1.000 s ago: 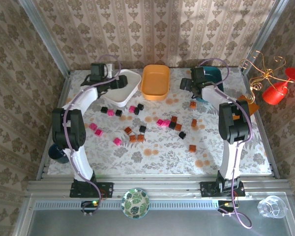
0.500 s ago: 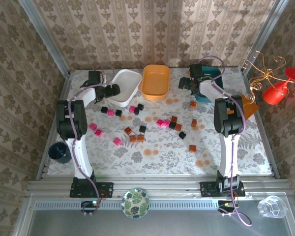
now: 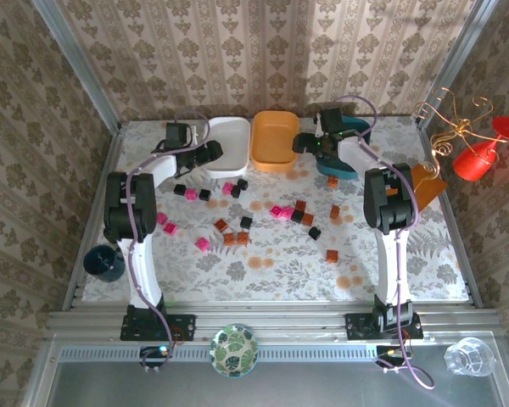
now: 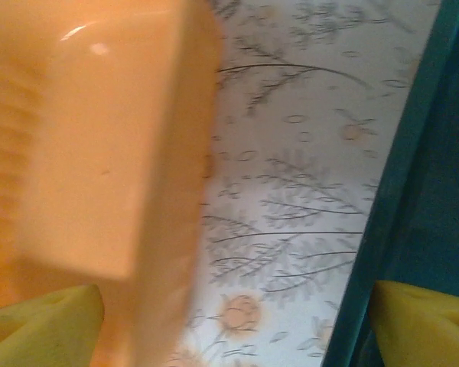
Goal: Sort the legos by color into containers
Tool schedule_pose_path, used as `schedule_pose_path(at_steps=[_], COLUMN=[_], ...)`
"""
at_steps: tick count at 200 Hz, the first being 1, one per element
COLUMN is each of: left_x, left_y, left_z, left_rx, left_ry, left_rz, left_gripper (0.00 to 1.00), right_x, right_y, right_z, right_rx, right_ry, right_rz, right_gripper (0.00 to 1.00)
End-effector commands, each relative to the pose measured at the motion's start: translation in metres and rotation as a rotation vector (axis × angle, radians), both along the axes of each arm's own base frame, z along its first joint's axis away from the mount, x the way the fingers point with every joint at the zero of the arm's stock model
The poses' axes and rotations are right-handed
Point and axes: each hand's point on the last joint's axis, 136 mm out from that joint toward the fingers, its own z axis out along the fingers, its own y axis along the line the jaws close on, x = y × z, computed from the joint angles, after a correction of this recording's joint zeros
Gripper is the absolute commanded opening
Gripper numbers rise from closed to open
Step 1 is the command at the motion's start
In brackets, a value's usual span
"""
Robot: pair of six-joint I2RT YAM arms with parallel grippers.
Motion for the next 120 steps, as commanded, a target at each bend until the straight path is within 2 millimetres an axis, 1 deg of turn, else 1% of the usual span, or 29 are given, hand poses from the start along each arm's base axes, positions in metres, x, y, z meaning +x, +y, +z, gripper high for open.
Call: schedule_pose_path(at_steps=[1,25,55,70,101,120], left_x=[-0.007,-0.012,-0.013,-0.012,-0.011,-0.013], left_y=[-0.019,-0.024,-0.016,-0.007,0.009,0.016], left_z=[-0.001,0.001,0.009,0.016,0.036,0.045], left_rx=[-0.062,-0.066,-0.023,0.028,0.102,0.133], left_ry=[0.004,-0.004,-0.030,-0.049,-0.100,-0.123], left_rz=[-0.026,-0.030,-0.012,0.004,0.032,0.045], left_gripper=[0.79,0.80,0.81,0.83,0.86,0.87], right_x=[0.003,0.006,0.006,0.007,0.006,0.007], right_y=[0.030,0.045,0.056,0.048,0.020,0.018], right_z=[0.007,0.010,0.018,0.024,0.039,0.039], right_rx=[0.081,0.120,0.112,0.043,-0.115,-0.147], right_ry=[-0.030,-0.048,-0.069,-0.082,-0.103,-0.099], right_rz=[0.096,0.135,0.178,0.168,0.110,0.119], right_gripper=[0.90,0.90,0.90,0.91,0.92,0.94])
